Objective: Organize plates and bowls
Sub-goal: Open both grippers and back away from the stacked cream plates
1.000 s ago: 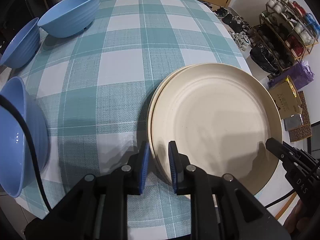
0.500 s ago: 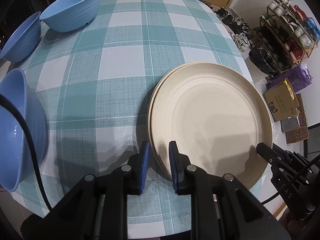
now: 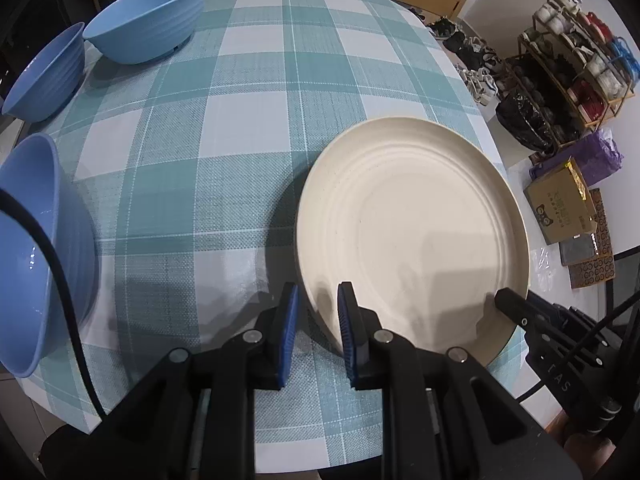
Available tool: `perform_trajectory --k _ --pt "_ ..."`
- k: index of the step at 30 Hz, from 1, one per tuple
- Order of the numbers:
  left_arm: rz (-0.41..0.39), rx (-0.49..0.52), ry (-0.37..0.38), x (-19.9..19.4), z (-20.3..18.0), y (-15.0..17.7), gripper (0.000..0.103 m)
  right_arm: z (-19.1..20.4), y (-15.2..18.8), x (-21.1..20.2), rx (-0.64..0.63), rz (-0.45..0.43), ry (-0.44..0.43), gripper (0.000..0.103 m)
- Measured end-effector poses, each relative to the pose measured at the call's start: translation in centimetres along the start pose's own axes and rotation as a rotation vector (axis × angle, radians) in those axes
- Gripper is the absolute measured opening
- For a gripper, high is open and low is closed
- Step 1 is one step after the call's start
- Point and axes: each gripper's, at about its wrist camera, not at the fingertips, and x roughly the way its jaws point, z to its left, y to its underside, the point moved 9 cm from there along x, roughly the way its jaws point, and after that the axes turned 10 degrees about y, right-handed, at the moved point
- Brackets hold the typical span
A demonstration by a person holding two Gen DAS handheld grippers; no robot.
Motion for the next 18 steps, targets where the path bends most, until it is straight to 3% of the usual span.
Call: perform_trajectory --k 2,4,6,9,13,18 --pt "-0.009 0.001 0.002 -0.2 0.0 0.0 0.019 -0.2 0.1 -0.2 0.021 -0.003 -0.019 0.021" --pt "-0.017 0.006 0.004 -0.3 -0.2 0.1 0.028 -0.4 0.2 -0.6 0.038 -0.020 -0.013 0.025" --pt "-0.032 0.016 0.002 -0.5 -0.3 0.1 0.049 -0.4 0.2 -1.2 0.045 -0.051 -0.013 0.033" --pt "-0.061 0.028 -0.006 -1.0 -0.5 0.1 0.050 -0.5 0.2 -2.2 0.042 -0.110 0.009 0.048" --pt "-0.063 0.042 -0.016 -1.2 -0.7 0.1 0.050 -0.7 -0.2 -3.7 0.055 -0.187 0.031 0.048" --pt "-0.079 0.070 -0.001 -1.6 -1.2 0.2 0.050 -0.9 -0.4 -5.6 0.104 -0.262 -0.007 0.051"
